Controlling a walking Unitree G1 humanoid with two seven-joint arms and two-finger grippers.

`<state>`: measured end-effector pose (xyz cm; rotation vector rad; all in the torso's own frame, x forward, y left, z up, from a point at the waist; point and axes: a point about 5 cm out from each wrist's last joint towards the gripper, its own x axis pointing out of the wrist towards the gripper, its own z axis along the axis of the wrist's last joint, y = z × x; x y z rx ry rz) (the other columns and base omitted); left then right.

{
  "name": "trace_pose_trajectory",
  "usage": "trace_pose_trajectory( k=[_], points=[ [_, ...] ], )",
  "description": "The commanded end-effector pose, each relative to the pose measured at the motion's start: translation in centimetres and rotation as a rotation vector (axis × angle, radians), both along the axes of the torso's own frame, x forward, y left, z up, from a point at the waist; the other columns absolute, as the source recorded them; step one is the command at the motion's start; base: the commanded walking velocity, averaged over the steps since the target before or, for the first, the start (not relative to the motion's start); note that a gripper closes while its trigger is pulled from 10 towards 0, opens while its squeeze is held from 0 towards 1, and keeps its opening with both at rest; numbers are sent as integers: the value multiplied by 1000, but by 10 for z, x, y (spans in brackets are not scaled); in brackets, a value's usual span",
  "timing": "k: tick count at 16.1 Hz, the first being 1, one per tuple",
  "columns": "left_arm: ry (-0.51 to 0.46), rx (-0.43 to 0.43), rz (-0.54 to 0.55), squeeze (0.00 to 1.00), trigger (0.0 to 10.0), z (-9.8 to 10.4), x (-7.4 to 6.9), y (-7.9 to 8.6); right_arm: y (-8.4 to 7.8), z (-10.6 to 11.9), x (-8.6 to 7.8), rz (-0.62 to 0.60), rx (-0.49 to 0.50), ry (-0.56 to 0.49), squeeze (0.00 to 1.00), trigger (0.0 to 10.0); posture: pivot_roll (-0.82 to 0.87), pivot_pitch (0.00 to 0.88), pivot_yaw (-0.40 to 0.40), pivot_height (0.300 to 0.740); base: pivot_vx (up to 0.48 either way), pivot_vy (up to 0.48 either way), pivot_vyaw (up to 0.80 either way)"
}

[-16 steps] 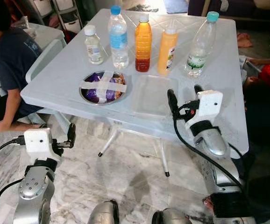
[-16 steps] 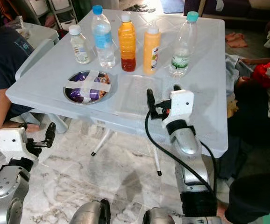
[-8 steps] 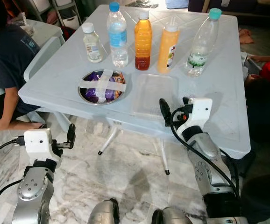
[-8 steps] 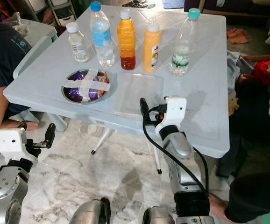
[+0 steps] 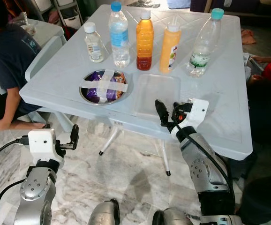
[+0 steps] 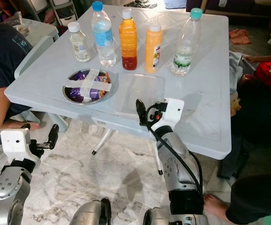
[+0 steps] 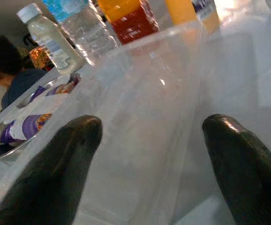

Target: Restocking fridge

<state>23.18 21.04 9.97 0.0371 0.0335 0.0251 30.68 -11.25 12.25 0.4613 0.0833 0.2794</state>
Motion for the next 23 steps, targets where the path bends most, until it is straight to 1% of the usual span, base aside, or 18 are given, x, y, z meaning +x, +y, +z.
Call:
trace_pose_trajectory(
  k=[1, 6, 9, 15, 17, 18, 20, 21, 23],
  points=[
    [8, 7, -3, 0, 10000, -1, -3, -3, 6, -3, 2, 26, 45, 55, 0, 0, -1, 141, 56, 735, 0, 0, 0],
    [5, 5, -10, 0, 10000, 0, -1, -5, 5, -2, 3, 23, 42, 59, 0, 0, -4, 139, 57, 735, 0, 0, 0],
    [4, 3, -17, 0, 10000, -1, 0, -8, 3, 0, 3, 8, 59, 57, 0, 0, -8, 137, 58, 735, 0, 0, 0],
    [3, 0, -23, 0, 10000, -1, 0, -12, 2, 15, 3, -59, 129, 20, 0, 0, -12, 136, 56, 735, 0, 0, 0],
    [22, -7, 12, 0, 10000, -3, 1, -11, 3, 24, 4, -73, 143, 1, 0, 0, -14, 136, 52, 735, 0, 0, 0],
    [32, -5, 23, 0, 10000, -6, 1, -11, 3, 27, 4, -79, 141, -11, 0, 0, -17, 134, 49, 735, 0, 0, 0],
    [39, -4, 27, 0, 10000, -7, 1, -11, 0, 29, 4, -81, 85, -43, 0, 0, -17, 132, 46, 735, 0, 0, 0],
    [45, -5, 30, 0, 10000, -9, 0, -11, -3, 28, 3, -84, 18, -60, 0, 10000, -19, 125, 44, 735, 0, 0, 0],
    [55, -9, 27, 0, 10000, -11, 0, -13, -7, 24, 2, -99, -86, -63, 0, 10000, -23, 117, 42, 735, 0, 0, 0]
  ],
)
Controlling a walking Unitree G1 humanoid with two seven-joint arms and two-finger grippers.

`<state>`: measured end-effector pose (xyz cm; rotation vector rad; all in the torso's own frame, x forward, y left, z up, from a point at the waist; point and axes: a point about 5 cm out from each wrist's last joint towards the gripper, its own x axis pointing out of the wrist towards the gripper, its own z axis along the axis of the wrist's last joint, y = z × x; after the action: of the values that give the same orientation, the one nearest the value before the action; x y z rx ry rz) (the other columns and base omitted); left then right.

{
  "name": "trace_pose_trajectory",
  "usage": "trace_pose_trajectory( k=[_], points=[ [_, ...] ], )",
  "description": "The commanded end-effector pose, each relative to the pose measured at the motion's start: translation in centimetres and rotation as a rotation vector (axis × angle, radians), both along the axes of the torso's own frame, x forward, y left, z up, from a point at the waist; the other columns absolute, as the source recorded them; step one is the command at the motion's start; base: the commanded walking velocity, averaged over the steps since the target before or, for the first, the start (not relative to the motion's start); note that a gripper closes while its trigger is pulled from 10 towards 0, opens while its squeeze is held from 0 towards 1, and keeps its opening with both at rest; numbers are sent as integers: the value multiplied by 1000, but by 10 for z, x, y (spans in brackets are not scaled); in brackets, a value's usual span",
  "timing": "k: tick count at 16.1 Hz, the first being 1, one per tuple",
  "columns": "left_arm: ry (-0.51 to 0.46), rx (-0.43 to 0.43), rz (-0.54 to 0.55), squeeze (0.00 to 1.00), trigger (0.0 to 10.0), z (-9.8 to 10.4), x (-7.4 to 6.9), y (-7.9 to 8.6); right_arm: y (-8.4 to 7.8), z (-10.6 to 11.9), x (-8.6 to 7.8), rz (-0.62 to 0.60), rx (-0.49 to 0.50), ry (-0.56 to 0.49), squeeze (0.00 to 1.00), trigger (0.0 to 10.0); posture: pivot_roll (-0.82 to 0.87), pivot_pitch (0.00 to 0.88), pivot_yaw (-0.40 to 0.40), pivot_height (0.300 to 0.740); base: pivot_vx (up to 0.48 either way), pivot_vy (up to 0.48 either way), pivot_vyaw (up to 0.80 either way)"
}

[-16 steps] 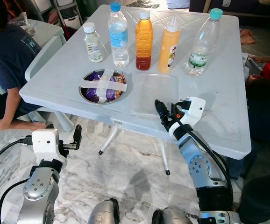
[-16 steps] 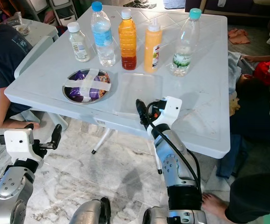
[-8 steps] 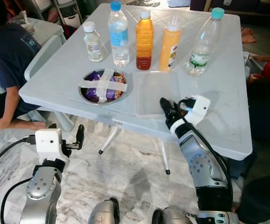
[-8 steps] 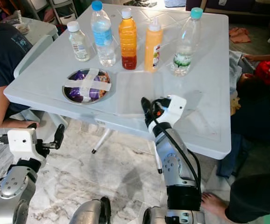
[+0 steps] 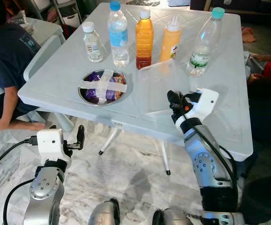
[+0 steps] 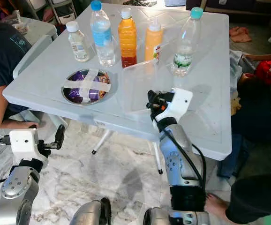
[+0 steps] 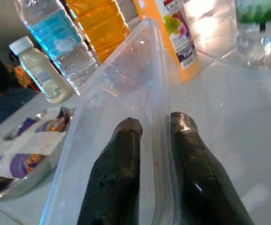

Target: Restocking fridge

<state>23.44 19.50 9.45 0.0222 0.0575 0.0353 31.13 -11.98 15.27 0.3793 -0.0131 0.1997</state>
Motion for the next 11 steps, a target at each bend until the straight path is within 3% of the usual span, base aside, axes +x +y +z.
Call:
trace_pose_trajectory(
  k=[1, 4, 6, 9, 11],
  points=[
    [37, 1, 9, 0, 10000, -7, -3, 1, -1, -9, -2, -24, -62, 48, 0, 10000, -27, 117, 41, 735, 0, 0, 0],
    [39, -4, 5, 0, 10000, -8, -1, -3, -4, -17, -1, -44, -71, 94, 0, 10000, -34, 114, 37, 735, 0, 0, 0],
    [38, -6, 9, 0, 10000, -9, 0, -3, -4, -19, -1, -45, -167, 70, 0, 10000, -36, 115, 35, 735, 0, 0, 0],
    [38, -8, 13, 0, 10000, -9, 0, -3, -4, -20, -1, -76, -143, 76, 0, 10000, -35, 113, 34, 735, 0, 0, 0],
    [36, -10, 12, 0, 10000, -8, 2, -3, -3, -16, -1, -30, -148, 53, 0, 10000, -38, 125, 37, 735, 0, 0, 0]
  ],
)
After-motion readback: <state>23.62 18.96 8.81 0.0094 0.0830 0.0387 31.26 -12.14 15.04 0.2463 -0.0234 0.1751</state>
